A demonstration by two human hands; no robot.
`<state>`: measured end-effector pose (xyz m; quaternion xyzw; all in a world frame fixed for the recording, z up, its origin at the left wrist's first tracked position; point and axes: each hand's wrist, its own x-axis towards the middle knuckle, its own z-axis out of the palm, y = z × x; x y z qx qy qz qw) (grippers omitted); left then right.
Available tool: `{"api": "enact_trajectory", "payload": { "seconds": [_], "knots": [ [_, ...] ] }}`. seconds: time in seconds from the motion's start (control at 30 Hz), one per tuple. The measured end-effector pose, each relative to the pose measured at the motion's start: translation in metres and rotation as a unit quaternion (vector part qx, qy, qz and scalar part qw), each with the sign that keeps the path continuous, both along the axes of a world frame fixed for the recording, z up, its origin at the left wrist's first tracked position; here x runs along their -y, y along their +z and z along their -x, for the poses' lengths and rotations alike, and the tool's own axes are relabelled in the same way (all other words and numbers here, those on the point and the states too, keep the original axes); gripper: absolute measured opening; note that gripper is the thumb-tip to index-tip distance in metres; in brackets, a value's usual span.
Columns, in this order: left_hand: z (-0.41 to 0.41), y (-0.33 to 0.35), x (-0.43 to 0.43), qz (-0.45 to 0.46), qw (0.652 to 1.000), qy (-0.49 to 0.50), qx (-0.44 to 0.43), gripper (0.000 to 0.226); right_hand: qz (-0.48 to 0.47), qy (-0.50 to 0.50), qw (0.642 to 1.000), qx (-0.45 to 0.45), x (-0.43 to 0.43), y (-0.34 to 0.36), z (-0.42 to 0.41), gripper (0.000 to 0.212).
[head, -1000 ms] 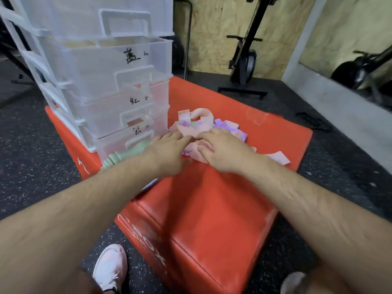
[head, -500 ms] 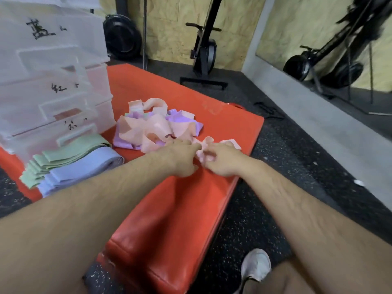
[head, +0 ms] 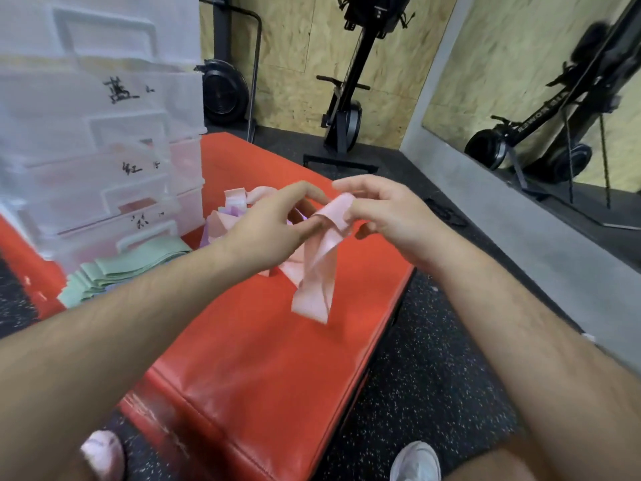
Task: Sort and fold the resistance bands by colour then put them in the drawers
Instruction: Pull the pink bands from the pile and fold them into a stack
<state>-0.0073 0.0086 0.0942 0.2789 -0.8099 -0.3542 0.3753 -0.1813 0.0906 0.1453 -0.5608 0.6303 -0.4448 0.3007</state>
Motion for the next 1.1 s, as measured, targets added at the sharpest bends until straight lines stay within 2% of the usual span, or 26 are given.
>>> {"api": "enact_trajectory", "payload": {
  "seconds": [0.07, 0.13, 0.2, 0.27, 0.33, 0.47, 0.6, 0.73, 0.9, 1.0, 1.1],
  "knots": [
    [-0.011, 0.001, 0.003, -0.006, 1.0, 0.002, 0.008, 0.005, -0.016, 0.05, 0.998, 0.016, -0.001, -0.011, -0.001, 0.05],
    [-0.02, -0.002, 0.005, -0.022, 0.999, 0.004, 0.029, 0.016, -0.017, 0.081, 0.996, 0.029, -0.003, -0.028, -0.004, 0.048],
    [-0.026, -0.007, 0.01, -0.034, 0.997, 0.029, 0.059, 0.032, -0.013, 0.079, 0.997, 0.007, -0.005, -0.041, -0.009, 0.028],
    [-0.029, -0.011, 0.014, -0.033, 0.994, 0.064, 0.088, 0.04, 0.014, 0.034, 0.999, -0.006, -0.004, -0.044, -0.014, 0.009],
    [-0.03, -0.012, 0.019, -0.032, 0.991, 0.088, 0.095, 0.038, 0.046, -0.024, 0.999, 0.015, 0.001, -0.043, -0.015, 0.02],
    [-0.031, -0.006, 0.017, -0.052, 0.993, 0.067, 0.077, 0.044, 0.062, -0.055, 0.996, 0.009, 0.01, -0.046, -0.025, 0.019],
    [-0.033, 0.002, 0.013, -0.077, 0.995, 0.043, 0.055, 0.025, 0.072, -0.085, 0.993, 0.042, 0.018, -0.046, -0.032, 0.016],
    [-0.038, 0.002, 0.015, -0.099, 0.994, 0.035, 0.032, 0.019, 0.071, -0.075, 0.991, 0.082, 0.023, -0.044, -0.036, 0.018],
    [-0.041, -0.005, 0.01, -0.086, 0.996, 0.023, 0.016, 0.026, 0.057, -0.075, 0.995, 0.036, 0.028, -0.05, -0.04, 0.014],
    [-0.041, -0.005, 0.01, -0.097, 0.994, 0.042, -0.007, 0.025, 0.02, -0.046, 0.998, 0.046, 0.026, -0.052, -0.043, 0.011],
    [-0.041, -0.004, 0.013, -0.109, 0.992, 0.063, -0.025, 0.023, -0.008, -0.016, 0.998, 0.068, 0.023, -0.053, -0.042, 0.022]
  ]
}}
